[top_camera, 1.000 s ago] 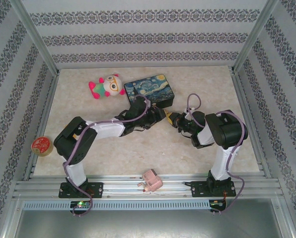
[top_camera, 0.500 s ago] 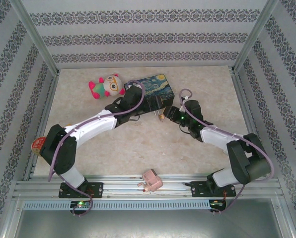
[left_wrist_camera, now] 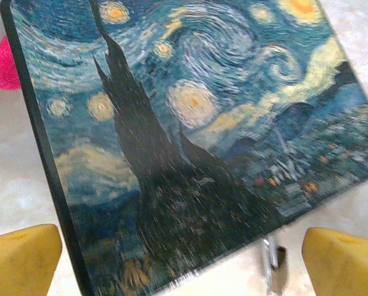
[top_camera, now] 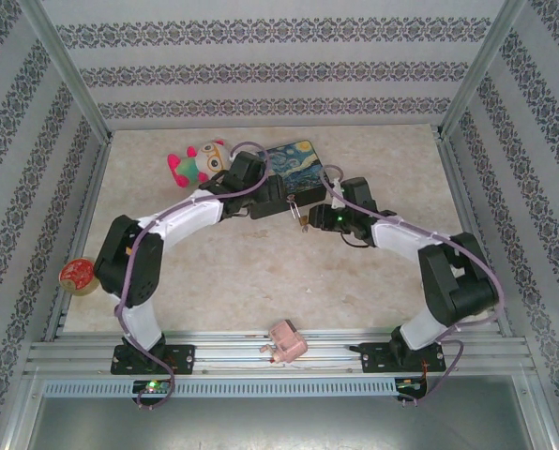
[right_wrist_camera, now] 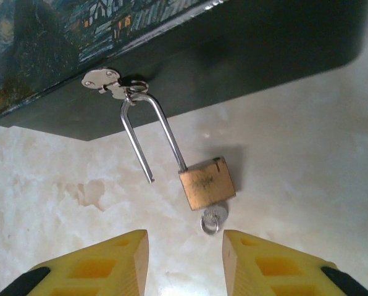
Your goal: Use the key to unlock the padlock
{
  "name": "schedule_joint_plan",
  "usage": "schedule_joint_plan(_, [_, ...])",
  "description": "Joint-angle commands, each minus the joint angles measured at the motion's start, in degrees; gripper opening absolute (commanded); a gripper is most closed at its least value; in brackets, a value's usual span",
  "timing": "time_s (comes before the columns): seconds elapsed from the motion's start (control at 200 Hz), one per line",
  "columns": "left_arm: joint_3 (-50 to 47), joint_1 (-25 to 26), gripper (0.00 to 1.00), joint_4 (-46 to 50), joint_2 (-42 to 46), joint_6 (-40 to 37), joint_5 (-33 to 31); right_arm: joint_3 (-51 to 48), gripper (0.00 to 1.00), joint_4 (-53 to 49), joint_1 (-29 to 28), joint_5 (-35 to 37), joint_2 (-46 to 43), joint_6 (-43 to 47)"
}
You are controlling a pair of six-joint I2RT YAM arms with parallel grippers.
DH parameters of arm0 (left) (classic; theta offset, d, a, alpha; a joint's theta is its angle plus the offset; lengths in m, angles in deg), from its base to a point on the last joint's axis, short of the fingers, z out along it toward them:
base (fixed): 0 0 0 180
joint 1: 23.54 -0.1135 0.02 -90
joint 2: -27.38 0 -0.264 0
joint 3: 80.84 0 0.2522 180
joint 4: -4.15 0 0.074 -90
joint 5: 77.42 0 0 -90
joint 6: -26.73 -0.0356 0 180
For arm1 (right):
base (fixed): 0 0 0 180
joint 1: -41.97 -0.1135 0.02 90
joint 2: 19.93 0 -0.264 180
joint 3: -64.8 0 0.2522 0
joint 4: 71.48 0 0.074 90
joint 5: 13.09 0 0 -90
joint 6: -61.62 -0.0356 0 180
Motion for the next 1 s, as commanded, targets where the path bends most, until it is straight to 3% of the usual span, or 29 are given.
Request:
schedule_joint_plan(0.0, [4.2, -2.5, 0.99, 4.2, -3.4, -3.7, -1.4, 4.5, 0.36, -0.5, 1.2, -3.6, 4.0, 5.7])
schedule_joint_plan(0.25, [8.8, -3.2, 0.99, 5.5, -9.0, -3.4, 0.3, 10.8, 0.32, -0.7, 0.9, -5.5, 11.2, 7.0])
schedule_joint_plan(0.78, [9.5, -3.2, 0.99, 6.4, -12.3, -2.4, 0.0, 15.2, 0.32, 2.3, -0.9, -7.4, 18.8, 5.4])
schedule_joint_plan(0.994, [9.0, -3.1, 0.99, 6.3, -12.3, -2.0, 0.1, 15.6, 0.24, 3.4, -0.9, -5.6, 20.0, 4.6])
